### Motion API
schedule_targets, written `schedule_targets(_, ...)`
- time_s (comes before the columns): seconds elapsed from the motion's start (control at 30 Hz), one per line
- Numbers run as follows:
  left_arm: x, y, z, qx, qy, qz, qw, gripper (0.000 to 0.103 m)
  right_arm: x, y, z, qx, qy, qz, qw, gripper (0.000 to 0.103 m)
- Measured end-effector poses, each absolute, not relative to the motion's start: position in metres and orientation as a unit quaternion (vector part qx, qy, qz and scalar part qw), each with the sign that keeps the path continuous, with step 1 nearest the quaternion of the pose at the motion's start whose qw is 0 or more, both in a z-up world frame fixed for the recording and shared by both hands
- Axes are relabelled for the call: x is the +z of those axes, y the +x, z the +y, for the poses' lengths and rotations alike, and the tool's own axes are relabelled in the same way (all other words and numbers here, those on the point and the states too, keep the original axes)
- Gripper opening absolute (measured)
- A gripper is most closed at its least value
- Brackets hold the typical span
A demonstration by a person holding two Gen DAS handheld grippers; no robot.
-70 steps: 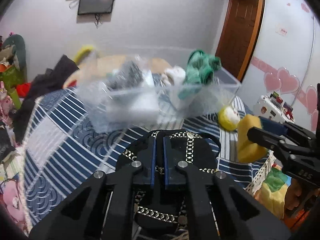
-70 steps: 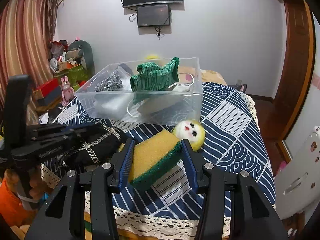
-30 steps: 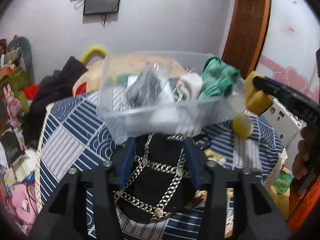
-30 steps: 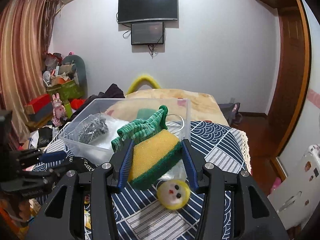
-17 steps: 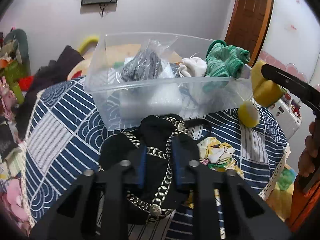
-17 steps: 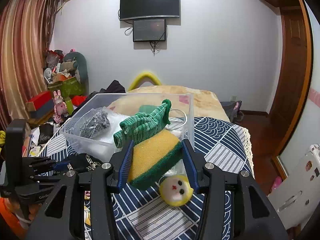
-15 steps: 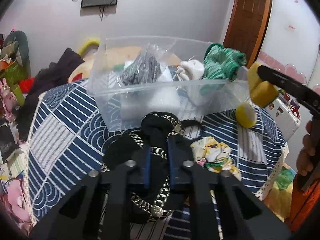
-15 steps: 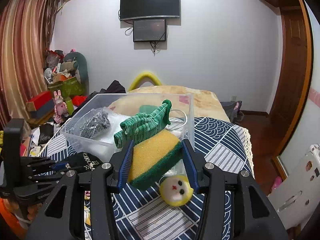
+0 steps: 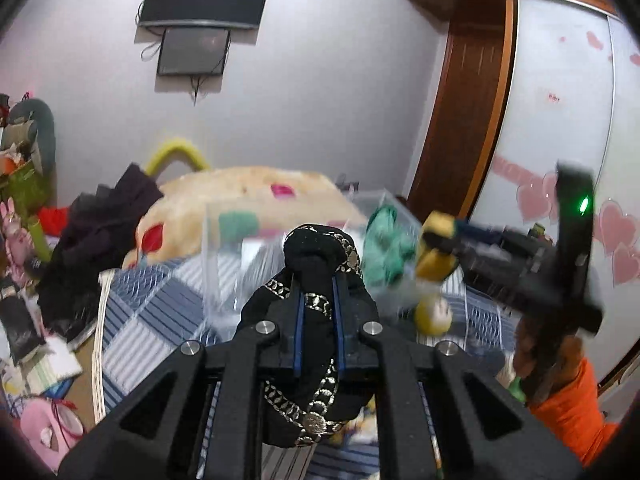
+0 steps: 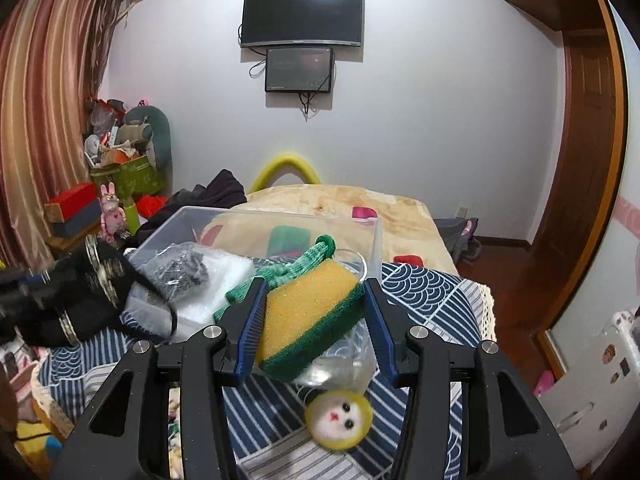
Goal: Organize soft objects
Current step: 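Drop the black cap into the box with the left tool while the right tool drops the sponge in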
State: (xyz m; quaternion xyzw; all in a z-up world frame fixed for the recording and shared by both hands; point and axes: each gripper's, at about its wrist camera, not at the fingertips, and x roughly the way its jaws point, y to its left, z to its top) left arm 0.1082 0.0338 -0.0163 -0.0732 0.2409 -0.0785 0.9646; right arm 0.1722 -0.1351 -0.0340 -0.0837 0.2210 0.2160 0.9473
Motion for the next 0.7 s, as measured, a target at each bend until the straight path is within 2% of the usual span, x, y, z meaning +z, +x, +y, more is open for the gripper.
schedule_targets(0.2,-0.01,0.15,0.021,-0.079,-0.063,0.234,0.967,0.011,-0.039,0.187,-0.13,0.222,-0.082,0.232,0.943,0.044)
schedule_targets(0.47,-0.049,0.208,0.005,-0.073,-0.047,0.288,0.954,0.012,-0.049,0.194,-0.123,0.231,-0.092,0.242,0.938,0.045)
schedule_targets(0.63,-0.066,0.217,-0.002,-0.068,-0.037,0.31,0.948,0.015,-0.055,0.198,-0.12,0.24,-0.094,0.252,0.933,0.045)
schedule_targets(0.7,-0.066,0.216,0.0,-0.07,-0.042,0.309,0.948,0.02,-0.056,0.199,-0.117,0.241,-0.099,0.254,0.932,0.045)
